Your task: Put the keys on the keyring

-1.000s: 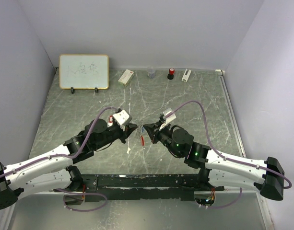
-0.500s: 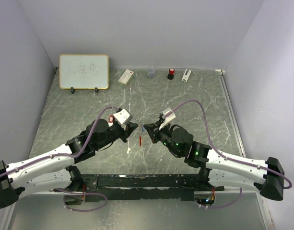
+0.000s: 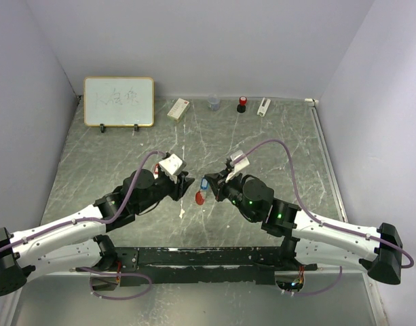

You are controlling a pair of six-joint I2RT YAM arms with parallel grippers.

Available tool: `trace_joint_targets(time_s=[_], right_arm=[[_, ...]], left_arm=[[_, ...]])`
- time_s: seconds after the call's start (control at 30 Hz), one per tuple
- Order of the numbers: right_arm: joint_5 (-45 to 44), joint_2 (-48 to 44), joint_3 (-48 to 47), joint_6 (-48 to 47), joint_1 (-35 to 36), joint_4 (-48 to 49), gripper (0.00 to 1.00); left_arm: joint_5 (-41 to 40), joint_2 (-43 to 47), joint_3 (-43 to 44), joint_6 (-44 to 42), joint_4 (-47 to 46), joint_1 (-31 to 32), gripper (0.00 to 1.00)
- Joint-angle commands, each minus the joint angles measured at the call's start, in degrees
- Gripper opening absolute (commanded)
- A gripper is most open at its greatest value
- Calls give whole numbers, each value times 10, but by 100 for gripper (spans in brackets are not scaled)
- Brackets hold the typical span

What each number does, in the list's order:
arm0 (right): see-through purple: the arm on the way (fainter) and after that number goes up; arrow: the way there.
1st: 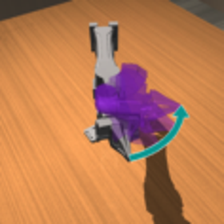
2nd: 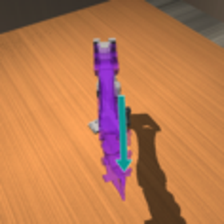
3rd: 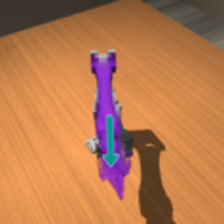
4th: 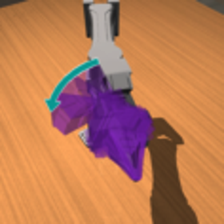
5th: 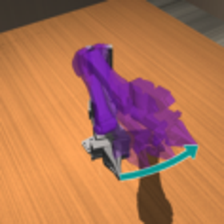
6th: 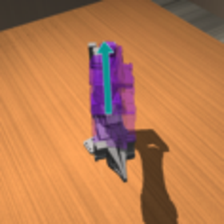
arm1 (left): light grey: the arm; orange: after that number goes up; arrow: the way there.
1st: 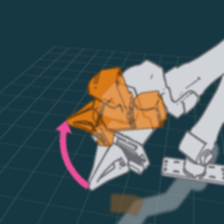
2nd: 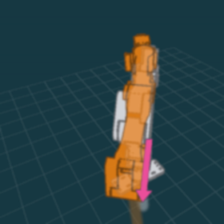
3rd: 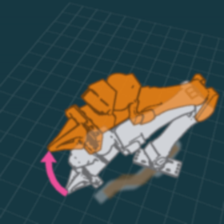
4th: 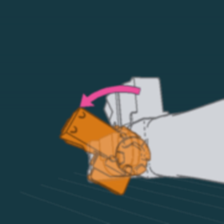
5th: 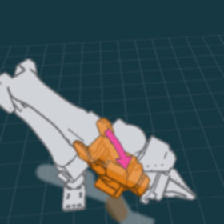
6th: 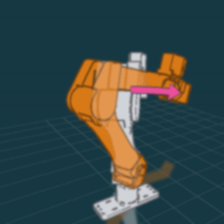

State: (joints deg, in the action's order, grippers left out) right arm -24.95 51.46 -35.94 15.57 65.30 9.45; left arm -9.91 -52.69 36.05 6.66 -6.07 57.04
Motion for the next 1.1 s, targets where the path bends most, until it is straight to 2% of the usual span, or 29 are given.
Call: trace_joint_targets(time_s=[0.0,0.5,0.83,1.07], right_arm=[[-9,-7,-22,-5,-3,0,0],[-2,-7,-27,-23,-3,-9,0],[5,-8,-30,-26,-3,-14,0],[13,-9,-31,-30,-3,-14,0]], left_arm=[[-18,5,-5,6,-9,-3,45],[38,-13,-13,-28,-63,-2,48],[97,-36,-13,-46,-97,-3,47],[105,-41,-20,-55,-118,-3,46]])
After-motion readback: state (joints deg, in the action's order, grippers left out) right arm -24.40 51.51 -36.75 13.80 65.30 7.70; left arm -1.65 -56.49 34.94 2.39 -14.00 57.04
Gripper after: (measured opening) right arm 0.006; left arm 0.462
